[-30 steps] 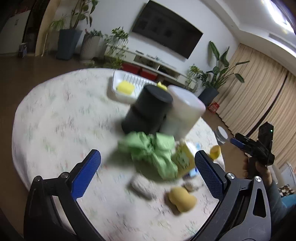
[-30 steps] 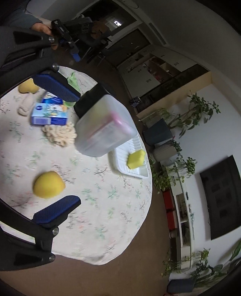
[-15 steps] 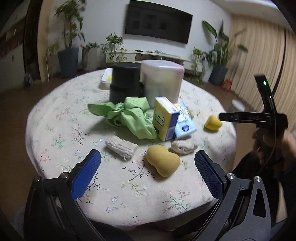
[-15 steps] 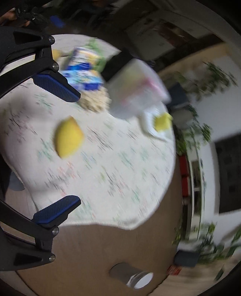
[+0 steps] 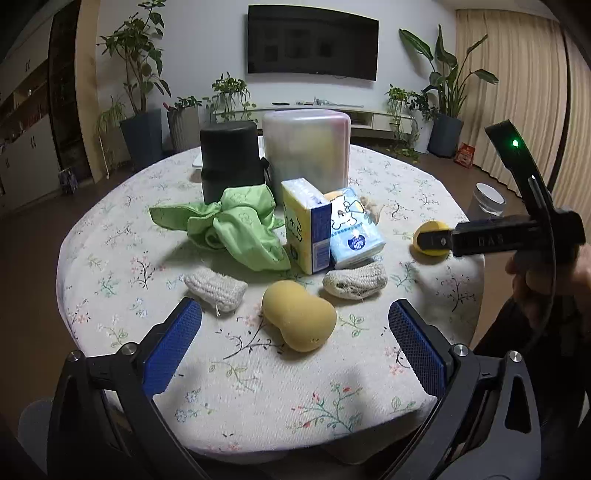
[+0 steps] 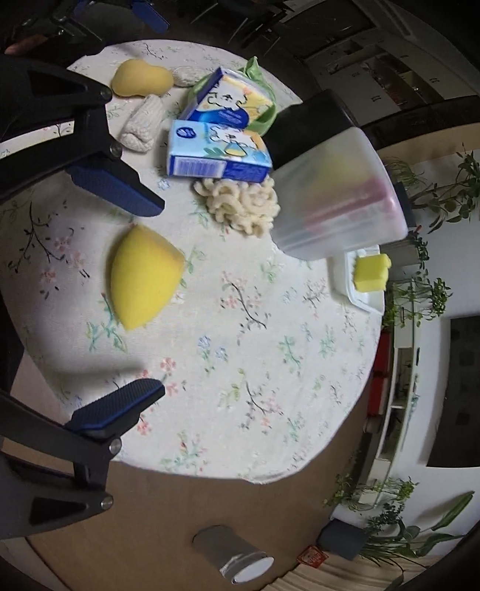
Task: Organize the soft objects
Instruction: 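Move both tools back to the pile of soft items, then grasp the tan gourd sponge with the left tool while the right grasps the yellow egg sponge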
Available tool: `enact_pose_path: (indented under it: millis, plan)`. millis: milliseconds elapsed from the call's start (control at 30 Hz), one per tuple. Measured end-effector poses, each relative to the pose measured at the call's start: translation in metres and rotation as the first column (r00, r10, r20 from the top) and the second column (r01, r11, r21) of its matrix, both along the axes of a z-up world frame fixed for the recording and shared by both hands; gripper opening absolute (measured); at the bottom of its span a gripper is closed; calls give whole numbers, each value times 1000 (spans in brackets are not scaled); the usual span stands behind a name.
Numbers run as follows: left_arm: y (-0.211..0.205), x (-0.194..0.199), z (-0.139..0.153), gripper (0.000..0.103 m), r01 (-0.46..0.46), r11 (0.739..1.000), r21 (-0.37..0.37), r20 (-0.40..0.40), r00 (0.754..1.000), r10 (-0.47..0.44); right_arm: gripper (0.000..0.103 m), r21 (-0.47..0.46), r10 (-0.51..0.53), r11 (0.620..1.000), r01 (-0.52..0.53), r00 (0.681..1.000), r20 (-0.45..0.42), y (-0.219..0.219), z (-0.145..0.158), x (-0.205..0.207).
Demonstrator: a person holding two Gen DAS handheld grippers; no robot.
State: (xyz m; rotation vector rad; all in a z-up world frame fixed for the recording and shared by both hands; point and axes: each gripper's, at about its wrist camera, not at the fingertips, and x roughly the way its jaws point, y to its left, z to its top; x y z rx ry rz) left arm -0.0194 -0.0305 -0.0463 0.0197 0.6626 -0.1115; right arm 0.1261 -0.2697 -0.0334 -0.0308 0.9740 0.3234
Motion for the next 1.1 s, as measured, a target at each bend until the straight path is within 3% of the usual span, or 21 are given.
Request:
enact_pose_path:
  millis: [600, 800, 1100]
  plan:
    - [10, 34, -26, 103, -55, 991, -120, -128, 991, 40, 80, -32, 17, 999, -17, 1000, 7, 18, -13, -4]
    - [3, 44, -35, 103, -82, 994, -66, -152, 986, 71, 79, -88, 23, 996, -20, 999, 29, 24, -15, -5]
    - [7, 54, -41, 101, -135, 990, -27, -157, 979, 129, 75, -86, 15, 996, -11, 999, 46, 20, -15, -7]
